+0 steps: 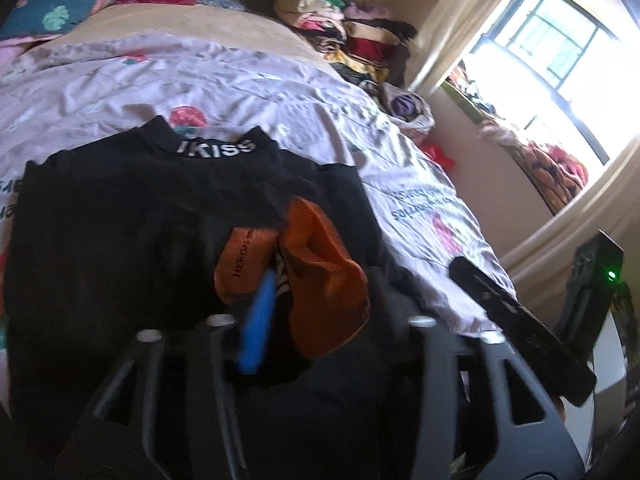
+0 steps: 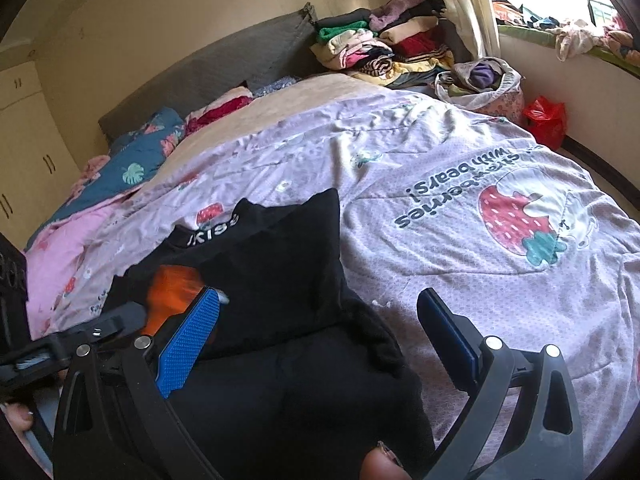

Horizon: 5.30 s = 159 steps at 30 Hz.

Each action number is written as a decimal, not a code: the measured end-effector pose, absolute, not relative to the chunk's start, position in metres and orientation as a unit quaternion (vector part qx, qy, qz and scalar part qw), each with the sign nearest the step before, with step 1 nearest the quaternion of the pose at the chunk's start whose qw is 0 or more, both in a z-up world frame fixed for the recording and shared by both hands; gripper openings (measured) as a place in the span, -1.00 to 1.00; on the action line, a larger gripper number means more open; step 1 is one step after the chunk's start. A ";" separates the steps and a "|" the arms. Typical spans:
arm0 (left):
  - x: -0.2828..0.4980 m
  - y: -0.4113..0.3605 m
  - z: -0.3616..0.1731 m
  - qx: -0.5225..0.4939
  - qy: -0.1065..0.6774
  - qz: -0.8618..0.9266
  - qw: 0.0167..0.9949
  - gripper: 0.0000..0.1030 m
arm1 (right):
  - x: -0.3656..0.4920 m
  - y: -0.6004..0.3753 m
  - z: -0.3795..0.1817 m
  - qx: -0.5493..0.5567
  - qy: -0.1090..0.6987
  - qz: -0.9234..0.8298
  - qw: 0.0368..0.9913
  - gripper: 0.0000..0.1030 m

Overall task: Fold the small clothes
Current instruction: 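Open the left tool to lay the cuff on the chest, then pinch the laid orange cuff with the right tool while the left tool pinches the shirt side, then open both tools and withdraw them from the folded sleeves, then move both tools back along the shirt toward the hem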

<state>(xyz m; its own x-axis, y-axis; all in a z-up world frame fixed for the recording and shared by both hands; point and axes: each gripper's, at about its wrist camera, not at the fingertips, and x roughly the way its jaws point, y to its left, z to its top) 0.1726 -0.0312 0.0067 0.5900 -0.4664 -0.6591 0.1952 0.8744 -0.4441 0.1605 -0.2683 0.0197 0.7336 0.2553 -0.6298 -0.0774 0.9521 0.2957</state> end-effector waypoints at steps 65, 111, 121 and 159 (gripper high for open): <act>0.206 0.164 -0.036 -0.190 0.415 -0.008 0.890 -0.71 | 0.233 -0.179 -0.015 -0.041 0.417 0.099 0.903 -0.67; 0.190 0.104 -0.038 -0.127 0.465 -0.074 0.873 0.03 | 0.196 -0.137 -0.024 -0.039 0.440 0.179 0.879 0.76; 0.181 0.102 -0.010 -0.123 0.435 -0.076 0.889 0.51 | 0.194 -0.155 -0.004 -0.006 0.410 0.168 0.896 0.91; 0.116 0.112 0.039 -0.129 0.369 -0.025 0.920 0.81 | 0.152 -0.201 0.060 0.039 0.324 0.171 0.930 0.91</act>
<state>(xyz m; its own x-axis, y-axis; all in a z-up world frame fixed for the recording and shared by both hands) 0.1159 0.1119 0.0389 0.7264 -0.1415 -0.6725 -0.0487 0.9655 -0.2557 0.1522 -0.2008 0.0605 0.7310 0.3440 -0.5893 -0.2932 0.9382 0.1839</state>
